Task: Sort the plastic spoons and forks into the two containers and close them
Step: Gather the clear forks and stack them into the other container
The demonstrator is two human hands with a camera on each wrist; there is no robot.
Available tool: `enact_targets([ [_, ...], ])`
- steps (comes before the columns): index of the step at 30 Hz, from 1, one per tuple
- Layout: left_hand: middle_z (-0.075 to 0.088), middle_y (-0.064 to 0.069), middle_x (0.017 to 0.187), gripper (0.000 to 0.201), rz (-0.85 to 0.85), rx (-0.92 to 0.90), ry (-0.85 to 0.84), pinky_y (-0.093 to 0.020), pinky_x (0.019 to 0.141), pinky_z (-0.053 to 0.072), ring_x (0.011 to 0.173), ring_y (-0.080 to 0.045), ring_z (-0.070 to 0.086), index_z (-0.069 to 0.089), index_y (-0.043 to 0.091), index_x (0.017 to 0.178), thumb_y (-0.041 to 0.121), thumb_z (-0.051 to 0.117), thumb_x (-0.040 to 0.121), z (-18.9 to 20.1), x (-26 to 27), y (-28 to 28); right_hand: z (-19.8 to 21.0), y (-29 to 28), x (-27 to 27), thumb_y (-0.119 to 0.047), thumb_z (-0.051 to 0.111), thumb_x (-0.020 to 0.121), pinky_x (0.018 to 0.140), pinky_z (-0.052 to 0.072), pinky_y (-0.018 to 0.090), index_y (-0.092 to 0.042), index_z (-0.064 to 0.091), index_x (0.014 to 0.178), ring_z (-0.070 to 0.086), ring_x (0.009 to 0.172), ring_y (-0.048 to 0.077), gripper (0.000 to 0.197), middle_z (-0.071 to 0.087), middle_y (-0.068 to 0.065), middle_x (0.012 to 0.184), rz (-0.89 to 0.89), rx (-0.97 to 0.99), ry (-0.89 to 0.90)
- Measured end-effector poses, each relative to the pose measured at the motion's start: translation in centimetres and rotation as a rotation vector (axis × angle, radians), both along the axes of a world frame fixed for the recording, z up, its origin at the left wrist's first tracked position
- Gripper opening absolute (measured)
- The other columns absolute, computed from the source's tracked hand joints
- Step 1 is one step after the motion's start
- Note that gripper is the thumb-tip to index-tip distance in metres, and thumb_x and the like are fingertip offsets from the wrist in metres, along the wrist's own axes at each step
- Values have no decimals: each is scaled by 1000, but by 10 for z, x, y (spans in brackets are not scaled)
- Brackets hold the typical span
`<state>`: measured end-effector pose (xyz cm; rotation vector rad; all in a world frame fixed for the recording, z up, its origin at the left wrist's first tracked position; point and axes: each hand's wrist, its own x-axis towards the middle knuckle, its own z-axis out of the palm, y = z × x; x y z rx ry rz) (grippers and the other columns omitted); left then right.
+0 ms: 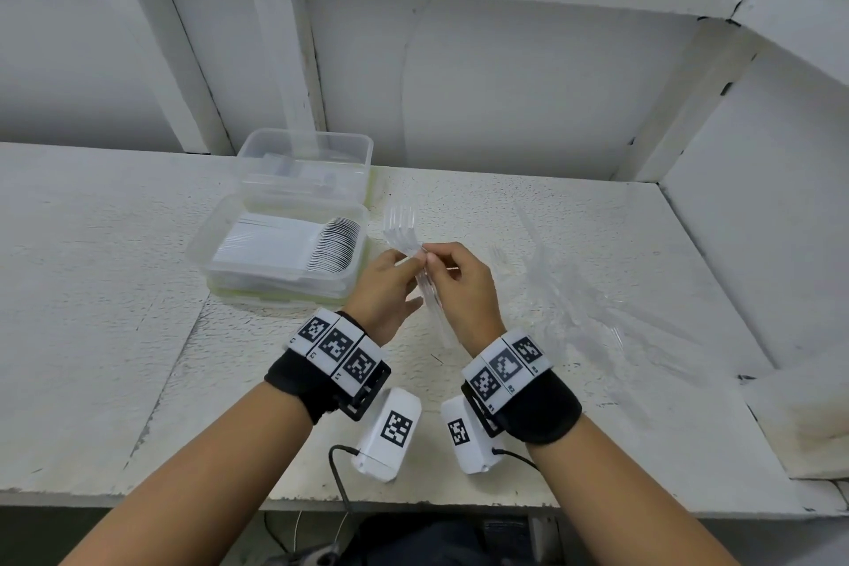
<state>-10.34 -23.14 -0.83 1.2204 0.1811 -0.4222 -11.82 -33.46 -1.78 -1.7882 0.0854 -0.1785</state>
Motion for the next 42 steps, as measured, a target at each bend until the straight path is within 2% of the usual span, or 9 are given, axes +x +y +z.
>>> enact_targets([
  [3,58,-17,126,30,-42,-27,11,-47,105,36,123,-26,51,48,5,123,21,45,98,-3,3,4,6,-3,-1,-14,52,95,75,50,15,-20,64,107,59,86,3,18,62,-9,93,84,49,24],
  [6,62,-4,93,14,-61,-75,-5,-34,73,47,104,-26,57,50,13,108,20,42,99,1,4,8,14,-4,-5,-23,51,96,65,58,36,-32,55,117,64,79,18,23,60,5,94,259,158,184],
  [9,53,0,79,9,-78,-52,-6,-26,56,42,83,-21,51,49,14,103,20,43,98,3,7,13,20,-7,-7,-20,51,96,51,51,29,-37,47,121,59,60,16,31,59,8,79,349,176,246],
  [14,55,-10,81,24,-114,-12,-34,-32,73,45,77,-20,52,59,10,85,27,47,96,9,11,21,23,-8,-4,-23,45,97,46,38,21,-46,44,120,46,53,10,33,52,2,70,382,97,235],
  [18,53,-16,84,28,-90,26,-52,-27,65,48,70,-19,52,58,5,79,28,51,94,9,12,20,26,-4,-5,-29,40,99,52,43,25,-50,42,120,47,55,10,30,54,-1,76,401,75,232],
  [24,61,-15,82,24,-64,20,-58,-28,64,55,74,-22,63,59,-1,89,20,48,96,9,10,21,25,-9,-2,-23,34,102,80,54,31,-37,40,138,66,72,20,40,57,-9,120,416,-101,214],
  [28,70,-10,82,24,-80,-72,-60,-32,68,59,76,-19,68,61,0,96,15,42,98,14,9,24,38,-19,2,-30,34,101,92,48,31,-44,36,138,61,94,12,40,54,-16,117,420,-307,115],
  [33,69,-2,71,20,-217,2,-34,-28,67,56,64,-13,67,59,6,92,15,42,98,19,9,30,60,-30,18,-35,43,97,80,44,24,-34,46,134,56,79,10,37,57,-7,86,265,-397,9],
  [42,62,0,66,16,-523,73,-42,-20,54,50,56,-11,60,57,7,92,22,54,92,27,7,44,70,-29,35,-39,56,90,74,40,12,-30,56,115,46,84,-1,26,41,-8,105,481,-526,-25],
])
